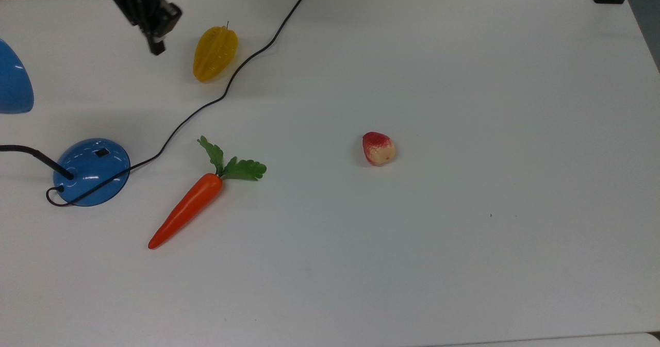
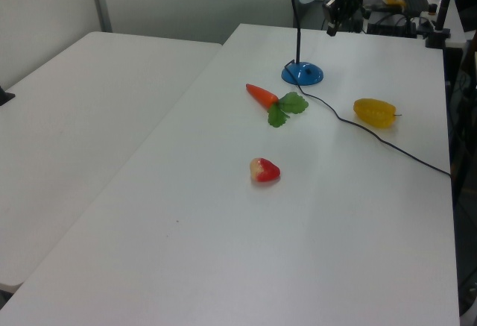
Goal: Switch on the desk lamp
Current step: 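Move the gripper over the switch on the blue lamp base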
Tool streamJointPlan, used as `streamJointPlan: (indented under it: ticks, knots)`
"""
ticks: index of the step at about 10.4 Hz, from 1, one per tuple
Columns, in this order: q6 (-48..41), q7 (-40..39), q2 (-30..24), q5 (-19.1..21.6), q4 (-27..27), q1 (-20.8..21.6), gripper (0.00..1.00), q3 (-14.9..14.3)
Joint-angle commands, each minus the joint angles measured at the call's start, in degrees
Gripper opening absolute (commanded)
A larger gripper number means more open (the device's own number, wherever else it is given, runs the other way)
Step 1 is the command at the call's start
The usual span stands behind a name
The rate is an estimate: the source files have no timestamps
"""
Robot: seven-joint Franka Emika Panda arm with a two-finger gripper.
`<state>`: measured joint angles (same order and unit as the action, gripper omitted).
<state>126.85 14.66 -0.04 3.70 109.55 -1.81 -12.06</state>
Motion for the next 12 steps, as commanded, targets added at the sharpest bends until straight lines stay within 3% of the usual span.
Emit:
streamJointPlan:
  ticks: [1,6,12]
  knots:
    - [12.1,3.6,4.6,-0.8,2.8,-3.4,0.0,-0.2]
    - [22.6,3.6,14.1,-0.8,-0.2,-7.9,0.0,-0.2]
    - [26.8,3.5,22.3,-0.7,-5.5,-8.6,0.0,-0.9]
